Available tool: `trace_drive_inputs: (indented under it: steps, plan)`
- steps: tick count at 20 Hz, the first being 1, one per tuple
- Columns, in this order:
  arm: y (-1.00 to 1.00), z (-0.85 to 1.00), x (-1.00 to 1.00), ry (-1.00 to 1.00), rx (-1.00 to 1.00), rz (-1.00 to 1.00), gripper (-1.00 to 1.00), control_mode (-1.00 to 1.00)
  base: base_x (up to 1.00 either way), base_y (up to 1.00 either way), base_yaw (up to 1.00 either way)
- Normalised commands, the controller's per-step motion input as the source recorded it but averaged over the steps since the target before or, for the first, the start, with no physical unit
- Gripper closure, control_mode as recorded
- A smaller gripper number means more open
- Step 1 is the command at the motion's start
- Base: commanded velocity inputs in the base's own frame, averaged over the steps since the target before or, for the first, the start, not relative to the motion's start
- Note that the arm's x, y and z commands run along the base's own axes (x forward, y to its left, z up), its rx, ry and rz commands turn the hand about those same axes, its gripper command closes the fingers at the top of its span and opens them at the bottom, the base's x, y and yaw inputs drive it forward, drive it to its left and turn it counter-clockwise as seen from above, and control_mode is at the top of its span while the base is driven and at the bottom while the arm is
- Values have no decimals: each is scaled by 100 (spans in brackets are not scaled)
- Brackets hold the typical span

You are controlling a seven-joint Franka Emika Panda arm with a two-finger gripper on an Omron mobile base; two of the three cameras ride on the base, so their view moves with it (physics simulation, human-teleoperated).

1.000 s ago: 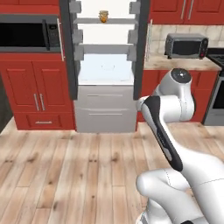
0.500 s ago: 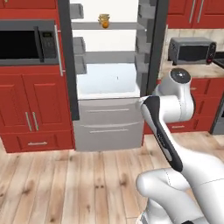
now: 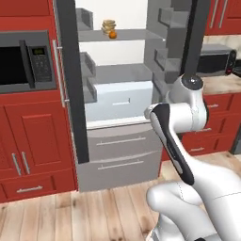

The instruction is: Pick up the kiwi and tangerine from the fridge and place one fruit on each plate on the dining counter.

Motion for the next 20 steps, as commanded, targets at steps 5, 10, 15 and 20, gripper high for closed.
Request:
trace_drive_inputs:
  steps: [5,10,15,20]
  plan:
    - [0,0,0,0,0,0,-100,100,100,17,-18]
    - [0,0,0,0,0,0,-100,100,100,41,-7]
    - [0,0,0,0,0,0,-100,100,100,27,-1]
    - [0,0,0,0,0,0,-100,100,98,16,0]
